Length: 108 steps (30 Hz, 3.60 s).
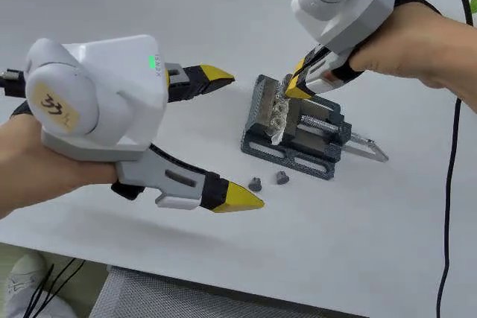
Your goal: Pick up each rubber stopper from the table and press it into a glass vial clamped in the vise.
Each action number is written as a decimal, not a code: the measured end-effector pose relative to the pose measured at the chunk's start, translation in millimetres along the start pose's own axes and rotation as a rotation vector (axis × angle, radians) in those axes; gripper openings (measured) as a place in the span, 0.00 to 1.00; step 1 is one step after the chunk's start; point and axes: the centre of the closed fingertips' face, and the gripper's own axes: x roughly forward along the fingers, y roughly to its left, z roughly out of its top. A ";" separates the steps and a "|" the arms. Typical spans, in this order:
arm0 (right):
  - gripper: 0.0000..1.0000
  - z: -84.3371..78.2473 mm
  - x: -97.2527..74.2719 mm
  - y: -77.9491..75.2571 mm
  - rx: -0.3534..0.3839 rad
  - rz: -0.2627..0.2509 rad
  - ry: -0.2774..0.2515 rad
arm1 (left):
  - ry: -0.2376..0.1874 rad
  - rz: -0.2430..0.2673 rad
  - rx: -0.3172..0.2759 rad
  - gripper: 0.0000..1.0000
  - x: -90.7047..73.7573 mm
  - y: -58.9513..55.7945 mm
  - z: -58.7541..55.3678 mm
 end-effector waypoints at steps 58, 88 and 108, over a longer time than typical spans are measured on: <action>0.25 -30.4 -45.5 17.5 0.187 -0.069 -0.355 | 0.080 0.043 0.069 0.93 -8.6 -3.5 10.2; 0.37 -68.3 -26.9 65.5 0.397 -0.148 -0.427 | 0.091 0.041 0.071 0.93 -10.8 -7.2 8.5; 0.35 -69.1 6.6 87.2 0.670 -0.218 -0.507 | 0.089 0.022 0.065 0.93 -8.2 -12.4 8.2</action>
